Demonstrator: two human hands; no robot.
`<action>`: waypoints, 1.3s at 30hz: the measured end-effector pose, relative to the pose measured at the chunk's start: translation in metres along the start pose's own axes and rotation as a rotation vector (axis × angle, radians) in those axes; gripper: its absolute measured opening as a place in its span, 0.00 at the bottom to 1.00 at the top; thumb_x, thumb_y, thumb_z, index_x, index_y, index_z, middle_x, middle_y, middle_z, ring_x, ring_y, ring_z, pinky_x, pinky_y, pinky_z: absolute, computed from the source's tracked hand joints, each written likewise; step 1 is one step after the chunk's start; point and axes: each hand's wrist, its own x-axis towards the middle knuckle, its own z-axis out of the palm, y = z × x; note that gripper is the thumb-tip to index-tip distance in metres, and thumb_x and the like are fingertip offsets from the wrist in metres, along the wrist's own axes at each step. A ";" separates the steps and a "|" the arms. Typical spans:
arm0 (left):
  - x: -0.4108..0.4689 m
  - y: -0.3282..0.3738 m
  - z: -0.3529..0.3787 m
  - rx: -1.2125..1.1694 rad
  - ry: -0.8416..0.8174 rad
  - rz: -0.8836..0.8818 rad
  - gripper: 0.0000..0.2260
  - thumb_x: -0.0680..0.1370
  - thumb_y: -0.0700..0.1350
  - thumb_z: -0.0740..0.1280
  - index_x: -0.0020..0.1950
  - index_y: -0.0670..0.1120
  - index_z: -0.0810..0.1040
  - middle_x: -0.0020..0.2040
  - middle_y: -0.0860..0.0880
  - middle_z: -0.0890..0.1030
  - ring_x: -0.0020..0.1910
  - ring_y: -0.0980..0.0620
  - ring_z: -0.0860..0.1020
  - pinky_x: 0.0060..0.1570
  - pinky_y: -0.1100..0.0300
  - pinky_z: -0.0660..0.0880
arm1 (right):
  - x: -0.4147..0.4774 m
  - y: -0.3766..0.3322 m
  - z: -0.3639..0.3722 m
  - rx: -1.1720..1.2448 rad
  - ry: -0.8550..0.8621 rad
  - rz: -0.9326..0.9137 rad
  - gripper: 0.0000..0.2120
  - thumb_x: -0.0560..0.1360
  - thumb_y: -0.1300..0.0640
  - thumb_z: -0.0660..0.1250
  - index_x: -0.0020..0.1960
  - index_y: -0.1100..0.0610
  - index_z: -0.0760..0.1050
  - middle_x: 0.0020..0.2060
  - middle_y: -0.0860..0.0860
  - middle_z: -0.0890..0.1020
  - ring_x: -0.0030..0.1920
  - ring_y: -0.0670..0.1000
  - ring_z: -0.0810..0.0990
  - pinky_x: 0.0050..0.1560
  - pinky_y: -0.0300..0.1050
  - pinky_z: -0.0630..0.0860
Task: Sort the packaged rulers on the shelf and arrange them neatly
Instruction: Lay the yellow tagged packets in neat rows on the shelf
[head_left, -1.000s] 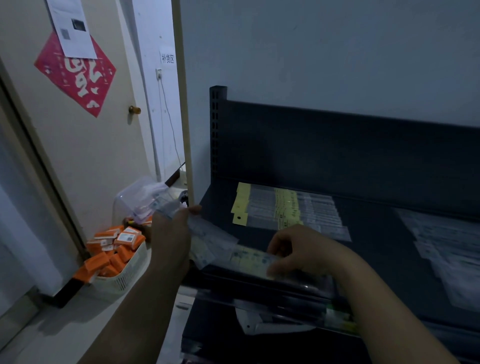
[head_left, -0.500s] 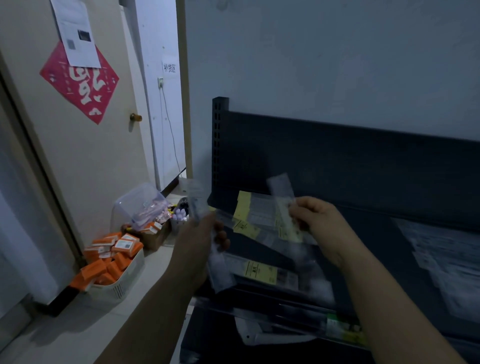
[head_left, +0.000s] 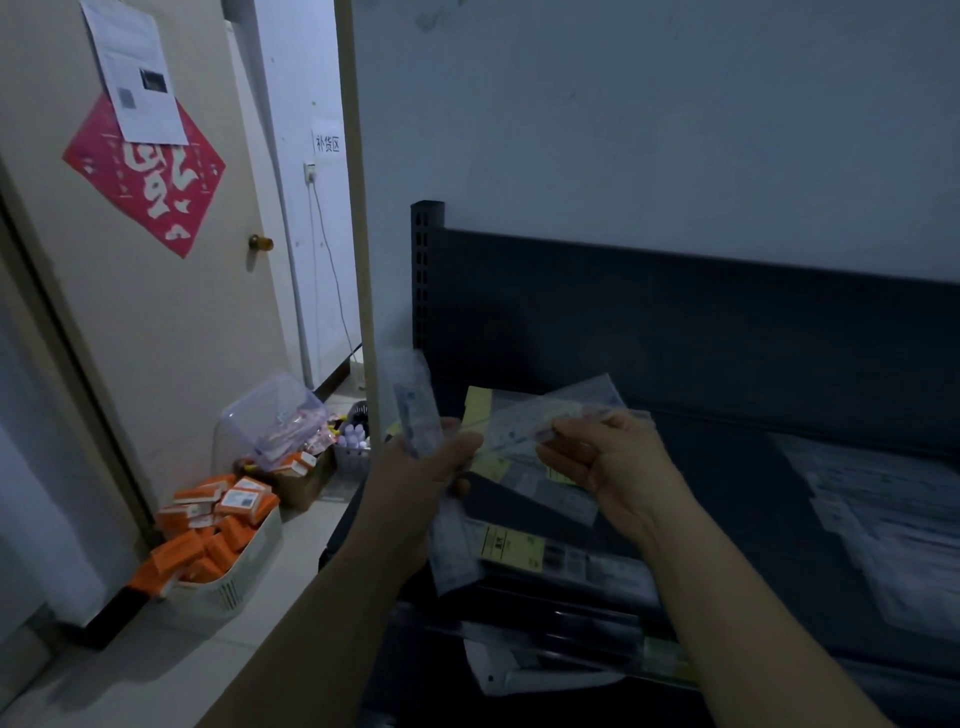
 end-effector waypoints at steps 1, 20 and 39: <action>0.002 0.002 -0.002 0.038 0.021 0.012 0.06 0.73 0.37 0.70 0.47 0.42 0.76 0.38 0.44 0.77 0.31 0.51 0.75 0.34 0.57 0.74 | 0.000 -0.001 -0.002 -0.020 0.015 -0.007 0.10 0.74 0.68 0.66 0.54 0.61 0.71 0.35 0.57 0.81 0.33 0.51 0.82 0.34 0.42 0.81; 0.007 -0.003 -0.014 -0.053 0.269 0.007 0.08 0.80 0.45 0.63 0.45 0.43 0.78 0.41 0.45 0.82 0.44 0.47 0.80 0.48 0.49 0.77 | -0.008 0.020 -0.008 -0.927 -0.098 -0.089 0.08 0.78 0.55 0.65 0.49 0.57 0.81 0.43 0.49 0.84 0.42 0.45 0.80 0.43 0.35 0.76; 0.015 -0.001 -0.014 -0.363 0.153 -0.053 0.13 0.82 0.51 0.54 0.43 0.46 0.71 0.33 0.50 0.70 0.29 0.54 0.69 0.33 0.58 0.71 | -0.011 0.016 -0.045 -1.177 -0.296 -0.274 0.09 0.76 0.56 0.68 0.54 0.48 0.82 0.50 0.38 0.82 0.50 0.33 0.79 0.52 0.26 0.73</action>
